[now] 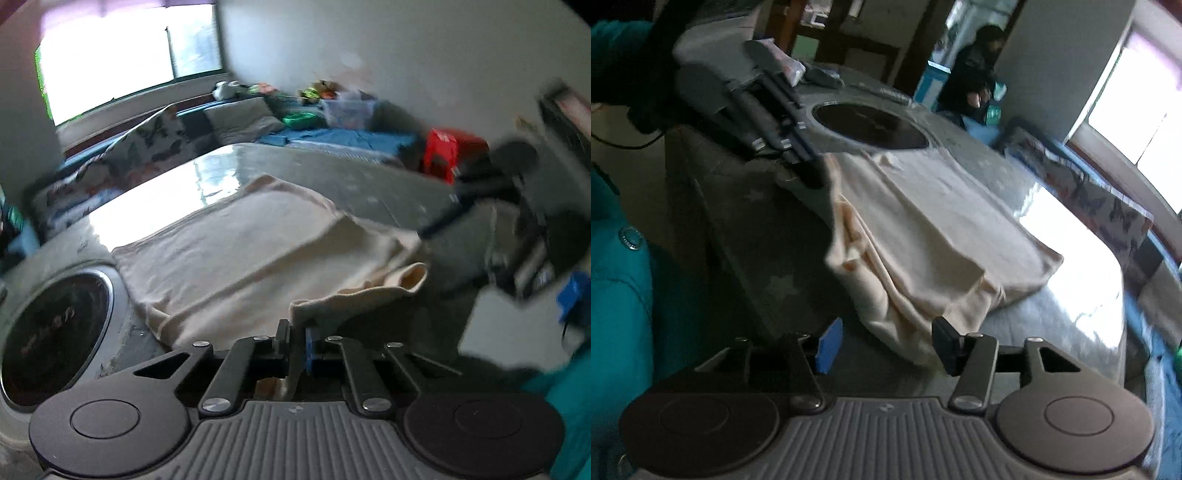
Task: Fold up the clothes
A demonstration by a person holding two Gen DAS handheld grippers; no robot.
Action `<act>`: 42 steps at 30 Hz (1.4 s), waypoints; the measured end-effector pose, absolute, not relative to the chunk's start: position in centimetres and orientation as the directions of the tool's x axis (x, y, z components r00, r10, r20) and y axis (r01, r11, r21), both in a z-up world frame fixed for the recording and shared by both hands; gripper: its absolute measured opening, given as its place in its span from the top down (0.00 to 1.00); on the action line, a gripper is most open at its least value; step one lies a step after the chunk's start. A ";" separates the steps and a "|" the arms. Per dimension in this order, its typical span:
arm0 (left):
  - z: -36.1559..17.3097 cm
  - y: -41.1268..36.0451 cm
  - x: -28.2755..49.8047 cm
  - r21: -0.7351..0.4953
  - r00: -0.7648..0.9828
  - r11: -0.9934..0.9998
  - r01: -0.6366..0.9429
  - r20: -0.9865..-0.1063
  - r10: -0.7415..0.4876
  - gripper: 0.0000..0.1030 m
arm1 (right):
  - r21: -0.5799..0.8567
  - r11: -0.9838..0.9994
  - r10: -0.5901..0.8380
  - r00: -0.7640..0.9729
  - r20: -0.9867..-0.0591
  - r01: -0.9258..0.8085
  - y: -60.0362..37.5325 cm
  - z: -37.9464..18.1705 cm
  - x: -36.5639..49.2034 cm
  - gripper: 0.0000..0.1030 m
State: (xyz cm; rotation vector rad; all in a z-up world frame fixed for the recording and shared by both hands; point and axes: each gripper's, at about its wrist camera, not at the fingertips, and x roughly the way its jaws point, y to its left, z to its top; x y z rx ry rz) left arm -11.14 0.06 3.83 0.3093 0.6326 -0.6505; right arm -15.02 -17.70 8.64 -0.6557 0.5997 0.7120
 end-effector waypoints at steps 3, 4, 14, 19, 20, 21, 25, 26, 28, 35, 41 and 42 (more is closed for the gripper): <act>4.2 0.4 -9.7 0.023 0.608 0.774 0.633 -0.634 -0.478 0.92 | -0.343 0.581 0.415 0.631 -0.655 -0.738 -16.9 8.1 -14.2 0.43; 4.2 0.4 -9.5 0.013 0.602 0.775 0.632 -0.638 -0.480 0.92 | -0.339 0.585 0.424 0.634 -0.647 -0.737 -16.6 8.0 -13.8 0.44; 3.7 1.2 -10.6 0.058 0.598 0.754 0.655 -0.649 -0.469 0.66 | -0.055 0.702 0.489 0.537 -0.687 -0.710 -17.6 9.2 -9.0 0.87; 2.7 0.8 -12.5 0.161 0.622 0.726 0.668 -0.657 -0.427 0.55 | 0.000 0.719 0.511 0.529 -0.677 -0.695 -18.1 10.4 -7.7 0.87; 2.3 0.7 -12.6 0.176 0.626 0.723 0.668 -0.659 -0.418 0.55 | 0.009 0.723 0.514 0.529 -0.676 -0.691 -18.1 10.5 -7.6 0.87; 2.1 0.6 -12.8 0.188 0.629 0.720 0.668 -0.660 -0.411 0.55 | 0.019 0.726 0.517 0.528 -0.674 -0.687 -18.1 10.6 -7.4 0.87; 1.4 0.2 -13.4 0.234 0.648 0.708 0.667 -0.651 -0.395 0.55 | 0.038 0.736 0.521 0.530 -0.670 -0.676 -18.0 11.2 -6.9 0.87; 1.3 0.1 -13.5 0.256 0.660 0.705 0.662 -0.644 -0.386 0.55 | 0.042 0.738 0.523 0.531 -0.667 -0.674 -17.9 11.4 -6.8 0.87; 0.9 0.0 -13.6 0.298 0.681 0.696 0.653 -0.633 -0.369 0.55 | 0.044 0.745 0.521 0.539 -0.662 -0.666 -17.9 11.5 -6.6 0.87; 0.9 0.8 -13.7 0.312 0.680 0.682 0.662 -0.634 -0.370 0.91 | 0.041 0.759 0.520 0.566 -0.640 -0.650 -18.1 11.4 -7.3 0.90; 3.7 2.1 -14.7 0.242 0.670 0.702 0.669 -0.606 -0.429 0.93 | 0.036 0.747 0.546 0.583 -0.602 -0.664 -18.8 12.7 -9.5 0.91; 4.2 2.3 -15.2 0.229 0.668 0.706 0.670 -0.601 -0.439 0.93 | 0.038 0.742 0.552 0.578 -0.600 -0.669 -19.0 13.1 -10.1 0.91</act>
